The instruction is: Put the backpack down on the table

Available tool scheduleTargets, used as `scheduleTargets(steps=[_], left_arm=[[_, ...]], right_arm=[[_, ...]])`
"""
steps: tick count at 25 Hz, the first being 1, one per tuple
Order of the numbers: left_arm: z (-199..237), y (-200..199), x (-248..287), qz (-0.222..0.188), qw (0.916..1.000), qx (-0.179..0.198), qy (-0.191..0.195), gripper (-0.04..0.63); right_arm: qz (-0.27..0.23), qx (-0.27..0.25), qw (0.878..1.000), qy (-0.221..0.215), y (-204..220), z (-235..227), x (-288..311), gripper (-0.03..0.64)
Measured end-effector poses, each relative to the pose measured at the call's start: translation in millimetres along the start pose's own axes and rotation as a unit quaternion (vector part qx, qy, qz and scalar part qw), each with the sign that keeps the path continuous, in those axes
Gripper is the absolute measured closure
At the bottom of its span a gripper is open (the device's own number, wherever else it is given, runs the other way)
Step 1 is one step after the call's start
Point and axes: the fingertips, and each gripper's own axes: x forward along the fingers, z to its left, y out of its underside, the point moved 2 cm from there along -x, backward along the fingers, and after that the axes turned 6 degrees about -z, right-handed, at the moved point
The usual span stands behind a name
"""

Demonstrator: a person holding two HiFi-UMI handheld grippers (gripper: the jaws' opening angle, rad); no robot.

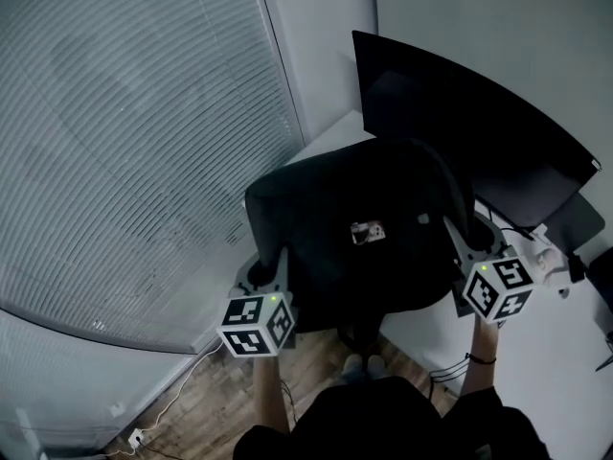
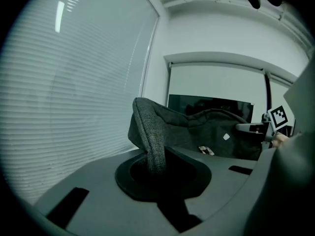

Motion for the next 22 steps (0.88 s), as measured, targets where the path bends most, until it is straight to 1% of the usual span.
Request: scheduleTargets(steps=[8,12,17,22], left_arm=[[11.2,30.4,46.9,0.035,0.9992,-0.02,0.005,0.551],[15.2,45.4,62.9,0.053,0.9984,-0.02,0.005,0.551],[19.7,72.1,79.7,0.088,0.9956,-0.028,0.007,0.551],[22.1,92.7,99.1,0.114,0.993,-0.029,0.006,0.551]], right_arm=[[0.03,0.002,0.999,0.012,31.9,-20.8,33.0,0.495],[0.045,0.009,0.999,0.017,50.1,-28.3,44.6,0.495],[0.072,0.019,0.997,0.022,75.4,-35.8,55.8,0.495],[0.094,0.028,0.995,0.029,99.9,-47.0,67.6,0.495]])
